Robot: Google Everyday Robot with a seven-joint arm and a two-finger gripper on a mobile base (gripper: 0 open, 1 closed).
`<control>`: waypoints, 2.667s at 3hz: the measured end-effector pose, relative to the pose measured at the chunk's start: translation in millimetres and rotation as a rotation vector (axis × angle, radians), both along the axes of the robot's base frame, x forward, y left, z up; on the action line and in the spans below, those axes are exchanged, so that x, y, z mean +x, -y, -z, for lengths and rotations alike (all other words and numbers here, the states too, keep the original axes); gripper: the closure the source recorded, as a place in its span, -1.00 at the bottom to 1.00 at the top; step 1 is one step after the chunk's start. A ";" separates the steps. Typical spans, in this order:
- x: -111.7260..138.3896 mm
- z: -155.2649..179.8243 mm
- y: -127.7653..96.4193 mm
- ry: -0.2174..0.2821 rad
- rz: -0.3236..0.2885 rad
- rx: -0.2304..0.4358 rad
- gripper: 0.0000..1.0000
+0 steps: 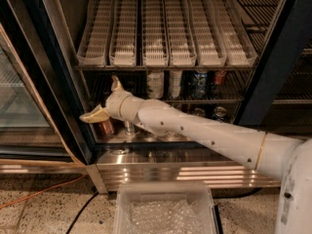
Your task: Pick redbull can from middle shelf of fridge
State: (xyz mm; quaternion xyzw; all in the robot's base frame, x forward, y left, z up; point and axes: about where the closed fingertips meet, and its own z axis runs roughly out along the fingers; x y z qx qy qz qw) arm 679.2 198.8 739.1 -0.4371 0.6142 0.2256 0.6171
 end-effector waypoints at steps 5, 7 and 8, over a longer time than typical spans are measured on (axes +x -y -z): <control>34.7 -8.5 -14.3 -0.046 0.151 0.081 -1.00; 48.4 -19.4 -7.9 0.000 0.237 0.119 -1.00; 47.7 -23.0 -1.2 0.006 0.290 0.125 -1.00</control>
Offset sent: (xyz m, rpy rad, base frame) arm 0.0365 0.0098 0.0134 0.0705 0.0591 -0.1532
